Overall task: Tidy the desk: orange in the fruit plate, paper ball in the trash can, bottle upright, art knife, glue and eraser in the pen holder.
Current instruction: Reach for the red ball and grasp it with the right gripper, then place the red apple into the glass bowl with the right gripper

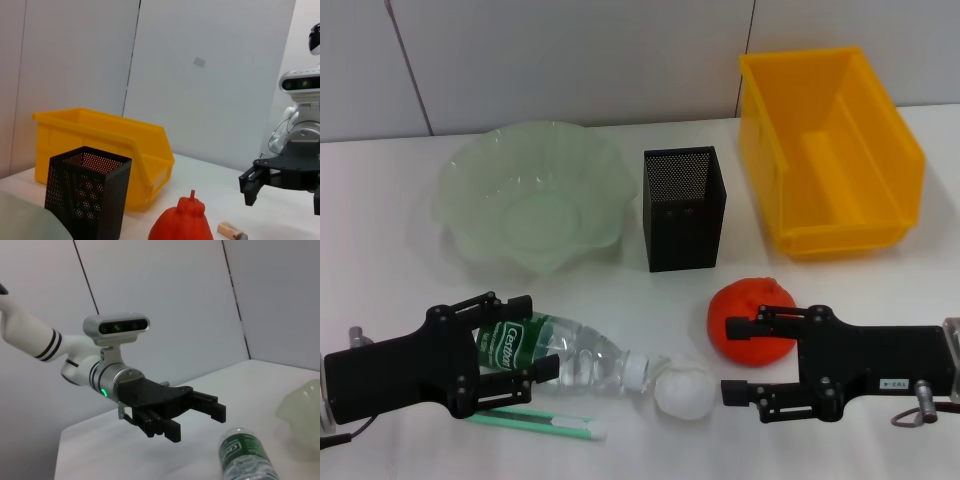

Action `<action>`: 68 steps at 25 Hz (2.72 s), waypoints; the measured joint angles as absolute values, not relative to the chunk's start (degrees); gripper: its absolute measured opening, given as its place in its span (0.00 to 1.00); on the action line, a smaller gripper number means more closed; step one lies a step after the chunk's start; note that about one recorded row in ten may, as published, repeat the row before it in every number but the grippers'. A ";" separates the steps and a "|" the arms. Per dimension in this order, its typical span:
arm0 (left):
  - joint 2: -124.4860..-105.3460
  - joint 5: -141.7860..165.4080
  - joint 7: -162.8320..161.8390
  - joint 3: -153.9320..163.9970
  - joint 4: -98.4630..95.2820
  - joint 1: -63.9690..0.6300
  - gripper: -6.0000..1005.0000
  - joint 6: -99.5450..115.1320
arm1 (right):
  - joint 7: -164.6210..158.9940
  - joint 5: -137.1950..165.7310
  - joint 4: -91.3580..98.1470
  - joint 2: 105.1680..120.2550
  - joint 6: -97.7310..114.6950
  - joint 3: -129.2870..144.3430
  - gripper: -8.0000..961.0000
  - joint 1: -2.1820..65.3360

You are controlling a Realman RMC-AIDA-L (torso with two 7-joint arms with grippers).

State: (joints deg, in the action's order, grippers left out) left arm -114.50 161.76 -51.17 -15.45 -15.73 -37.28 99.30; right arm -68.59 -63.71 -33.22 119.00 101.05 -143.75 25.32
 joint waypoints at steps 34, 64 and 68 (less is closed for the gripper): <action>-116.20 161.54 -50.43 -15.38 -16.35 -37.00 0.82 98.87 | -64.79 -65.66 -24.56 119.21 75.83 -149.34 0.80 26.40; -116.37 161.52 -49.18 -15.82 -16.35 -36.84 0.82 98.88 | -65.65 -86.45 -31.91 119.01 99.74 -146.50 0.22 24.87; -116.55 161.46 -48.96 -15.82 -16.34 -36.91 0.82 98.88 | -65.74 -87.88 -31.67 118.98 96.29 -146.46 0.19 32.39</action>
